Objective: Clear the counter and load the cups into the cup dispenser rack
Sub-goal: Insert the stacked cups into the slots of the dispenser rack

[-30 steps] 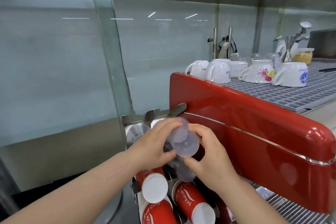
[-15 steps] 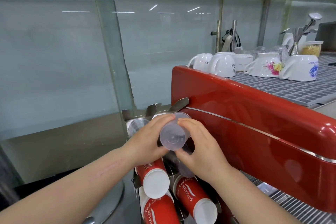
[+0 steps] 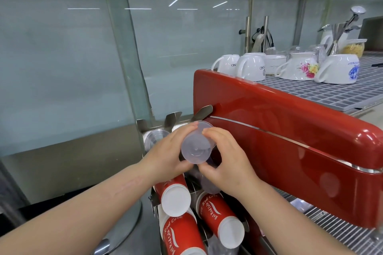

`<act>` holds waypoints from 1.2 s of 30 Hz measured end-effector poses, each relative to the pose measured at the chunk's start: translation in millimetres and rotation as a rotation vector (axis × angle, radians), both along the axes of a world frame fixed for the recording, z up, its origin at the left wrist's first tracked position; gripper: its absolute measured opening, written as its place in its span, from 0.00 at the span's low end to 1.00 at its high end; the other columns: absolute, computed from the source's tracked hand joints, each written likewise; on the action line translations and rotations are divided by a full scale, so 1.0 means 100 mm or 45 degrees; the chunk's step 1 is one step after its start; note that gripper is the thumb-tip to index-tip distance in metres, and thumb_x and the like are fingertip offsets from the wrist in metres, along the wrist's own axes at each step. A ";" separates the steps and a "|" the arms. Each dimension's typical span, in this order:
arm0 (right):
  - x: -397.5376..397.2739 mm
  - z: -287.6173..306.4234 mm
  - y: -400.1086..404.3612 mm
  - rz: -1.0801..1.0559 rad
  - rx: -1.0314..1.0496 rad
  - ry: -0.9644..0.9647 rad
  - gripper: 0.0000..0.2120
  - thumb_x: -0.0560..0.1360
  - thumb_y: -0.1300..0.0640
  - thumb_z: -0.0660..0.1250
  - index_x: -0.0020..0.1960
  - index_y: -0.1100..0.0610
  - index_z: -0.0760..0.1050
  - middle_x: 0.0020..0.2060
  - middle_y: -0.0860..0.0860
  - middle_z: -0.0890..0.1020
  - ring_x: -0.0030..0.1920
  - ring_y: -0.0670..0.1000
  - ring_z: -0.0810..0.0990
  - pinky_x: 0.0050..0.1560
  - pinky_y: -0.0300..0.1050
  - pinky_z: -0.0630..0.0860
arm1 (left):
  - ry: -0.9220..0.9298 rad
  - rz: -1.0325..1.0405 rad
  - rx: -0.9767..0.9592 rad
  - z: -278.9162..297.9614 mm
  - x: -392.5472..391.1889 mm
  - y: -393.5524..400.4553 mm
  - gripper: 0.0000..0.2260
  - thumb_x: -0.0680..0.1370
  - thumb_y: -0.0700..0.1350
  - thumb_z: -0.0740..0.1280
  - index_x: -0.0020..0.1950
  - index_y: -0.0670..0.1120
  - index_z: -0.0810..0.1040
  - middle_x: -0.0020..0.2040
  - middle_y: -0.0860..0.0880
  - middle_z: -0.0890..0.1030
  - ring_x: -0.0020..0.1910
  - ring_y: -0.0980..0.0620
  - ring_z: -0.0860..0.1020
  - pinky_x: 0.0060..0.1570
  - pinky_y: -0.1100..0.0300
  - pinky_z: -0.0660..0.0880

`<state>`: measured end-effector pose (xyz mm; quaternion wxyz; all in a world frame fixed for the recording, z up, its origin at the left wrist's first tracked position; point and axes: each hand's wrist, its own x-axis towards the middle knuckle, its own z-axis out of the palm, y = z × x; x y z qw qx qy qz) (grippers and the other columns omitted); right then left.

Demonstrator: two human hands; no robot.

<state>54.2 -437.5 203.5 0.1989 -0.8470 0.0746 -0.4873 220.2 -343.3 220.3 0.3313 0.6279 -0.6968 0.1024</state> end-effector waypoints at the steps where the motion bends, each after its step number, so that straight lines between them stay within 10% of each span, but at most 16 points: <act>1: 0.02 0.03 0.00 0.011 -0.027 -0.002 0.31 0.64 0.63 0.74 0.64 0.53 0.68 0.59 0.43 0.70 0.63 0.42 0.69 0.66 0.33 0.65 | 0.012 0.018 -0.018 0.01 0.01 0.00 0.36 0.70 0.44 0.76 0.74 0.45 0.64 0.72 0.52 0.69 0.70 0.57 0.69 0.68 0.70 0.62; 27: 0.13 -0.07 -0.08 -0.098 0.301 0.030 0.32 0.70 0.62 0.72 0.68 0.45 0.63 0.59 0.32 0.64 0.60 0.23 0.61 0.59 0.19 0.58 | -0.230 0.164 0.286 0.15 0.09 -0.20 0.33 0.77 0.53 0.67 0.78 0.49 0.57 0.77 0.52 0.63 0.75 0.56 0.62 0.73 0.63 0.59; 31: 0.18 -0.07 -0.15 -0.160 0.321 0.163 0.30 0.70 0.62 0.71 0.70 0.52 0.66 0.59 0.40 0.67 0.59 0.36 0.68 0.55 0.16 0.57 | -0.335 0.221 0.445 0.17 0.16 -0.21 0.31 0.80 0.51 0.62 0.80 0.48 0.52 0.79 0.52 0.56 0.77 0.56 0.57 0.71 0.69 0.52; 36: 0.32 -0.01 -0.19 -0.224 0.257 0.341 0.31 0.73 0.62 0.67 0.73 0.56 0.61 0.68 0.52 0.67 0.66 0.50 0.69 0.59 0.28 0.59 | -0.384 0.286 0.563 0.22 0.19 -0.31 0.31 0.79 0.54 0.61 0.79 0.49 0.52 0.77 0.50 0.63 0.72 0.50 0.67 0.69 0.55 0.66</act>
